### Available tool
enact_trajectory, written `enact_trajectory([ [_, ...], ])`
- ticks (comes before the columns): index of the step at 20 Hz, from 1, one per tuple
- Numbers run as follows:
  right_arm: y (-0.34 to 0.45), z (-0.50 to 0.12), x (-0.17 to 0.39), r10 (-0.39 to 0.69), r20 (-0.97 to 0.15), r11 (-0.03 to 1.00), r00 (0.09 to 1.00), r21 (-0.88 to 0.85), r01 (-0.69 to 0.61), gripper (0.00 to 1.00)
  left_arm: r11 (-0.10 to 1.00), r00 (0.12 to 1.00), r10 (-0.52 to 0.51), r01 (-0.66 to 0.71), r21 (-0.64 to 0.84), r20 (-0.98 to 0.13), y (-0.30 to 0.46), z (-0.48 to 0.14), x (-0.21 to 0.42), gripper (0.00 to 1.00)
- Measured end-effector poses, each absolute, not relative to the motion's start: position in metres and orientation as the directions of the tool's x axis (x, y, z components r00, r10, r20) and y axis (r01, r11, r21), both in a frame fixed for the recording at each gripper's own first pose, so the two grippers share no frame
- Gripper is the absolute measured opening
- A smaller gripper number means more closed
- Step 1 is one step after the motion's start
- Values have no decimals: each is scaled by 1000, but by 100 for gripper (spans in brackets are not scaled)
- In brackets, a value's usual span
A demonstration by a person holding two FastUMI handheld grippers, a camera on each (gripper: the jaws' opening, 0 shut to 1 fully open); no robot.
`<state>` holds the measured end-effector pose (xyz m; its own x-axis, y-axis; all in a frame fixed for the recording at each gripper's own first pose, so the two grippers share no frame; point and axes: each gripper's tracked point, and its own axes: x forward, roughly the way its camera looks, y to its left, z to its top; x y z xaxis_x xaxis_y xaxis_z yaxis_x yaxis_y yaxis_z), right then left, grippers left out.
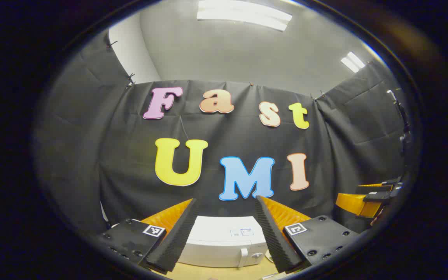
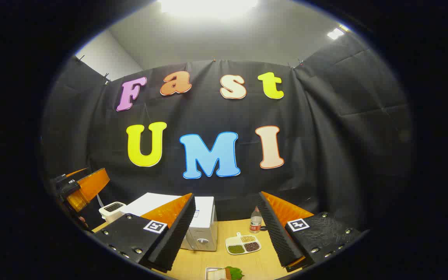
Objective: Open the microwave oven with the left hand, put the food in, and close the microwave oven.
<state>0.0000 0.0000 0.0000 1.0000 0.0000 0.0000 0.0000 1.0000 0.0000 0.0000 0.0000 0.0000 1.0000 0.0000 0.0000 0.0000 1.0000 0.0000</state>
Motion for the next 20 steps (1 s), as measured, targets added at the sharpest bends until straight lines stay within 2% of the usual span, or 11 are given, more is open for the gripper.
enact_trajectory([
  [3,3,4,-6,-18,16,1000,1000,-10,19,96,1000,999,-25,25,-9,-22,3,-6,-4,95],
  [6,2,2,-15,-59,14,998,998,-20,60,96,999,999,-38,37,-31,-25,9,-8,-11,97],
  [7,2,3,-18,-70,16,997,997,-22,71,96,998,999,-44,43,-35,-23,11,-8,-13,94],
  [9,2,1,-24,-82,11,996,997,-28,82,96,998,998,-62,61,-33,-33,11,-14,-16,97],
  [15,8,-4,-23,-48,12,998,999,-27,49,96,999,999,-36,35,-37,-25,16,-20,-17,96],
  [20,-3,-27,-6,-33,-25,999,999,-32,32,96,998,994,-59,55,-41,-95,-3,-72,7,96],
])
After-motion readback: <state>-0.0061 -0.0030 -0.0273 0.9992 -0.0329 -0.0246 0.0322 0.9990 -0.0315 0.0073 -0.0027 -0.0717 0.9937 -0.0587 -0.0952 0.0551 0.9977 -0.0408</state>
